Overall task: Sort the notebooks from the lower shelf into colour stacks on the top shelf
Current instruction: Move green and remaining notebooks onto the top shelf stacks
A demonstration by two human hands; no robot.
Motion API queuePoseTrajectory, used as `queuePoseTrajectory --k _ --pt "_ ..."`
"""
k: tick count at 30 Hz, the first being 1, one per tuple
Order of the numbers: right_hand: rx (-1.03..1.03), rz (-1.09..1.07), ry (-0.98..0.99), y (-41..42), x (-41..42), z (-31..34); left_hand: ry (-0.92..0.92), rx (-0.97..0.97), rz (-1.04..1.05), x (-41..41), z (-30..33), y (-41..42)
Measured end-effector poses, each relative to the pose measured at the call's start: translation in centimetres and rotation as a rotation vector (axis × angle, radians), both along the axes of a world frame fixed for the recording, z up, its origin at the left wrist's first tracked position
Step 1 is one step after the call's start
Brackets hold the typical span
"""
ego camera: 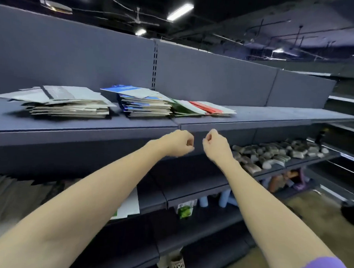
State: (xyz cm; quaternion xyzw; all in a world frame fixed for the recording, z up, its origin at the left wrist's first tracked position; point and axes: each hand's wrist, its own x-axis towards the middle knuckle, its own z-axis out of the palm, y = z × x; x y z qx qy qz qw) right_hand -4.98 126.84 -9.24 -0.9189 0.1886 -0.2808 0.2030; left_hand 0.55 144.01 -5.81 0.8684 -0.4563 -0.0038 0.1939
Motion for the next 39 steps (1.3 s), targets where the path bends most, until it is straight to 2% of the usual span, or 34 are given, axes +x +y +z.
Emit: queuePoseTrajectory --k 7,15,19,26,31,35,39 --pt "0.112 0.193 0.381 7.1 -1.8 -8.5 0.046 0.222 0.162 1.1 -11.2 9.1" --pt "0.11 0.391 0.535 16.9 1.1 -17.1 0.15 0.304 0.401 1.9 -19.5 21.4" --pt "0.061 0.477 0.554 20.4 2.9 -19.1 0.128 0.356 0.489 1.9 -21.7 24.4" --pt "-0.211 0.601 0.657 23.6 5.4 -21.7 0.185 0.354 0.686 2.2 -24.6 26.5" --pt "-0.352 0.557 0.737 23.3 6.3 -23.9 0.137 0.434 0.713 1.7 -26.2 27.5" --pt "-0.396 0.527 0.67 22.5 7.1 -23.7 0.041 0.429 0.718 1.8 -26.3 27.7" --pt "-0.433 0.574 0.628 22.2 7.3 -23.0 0.052 0.445 0.701 2.4 -25.2 27.4"
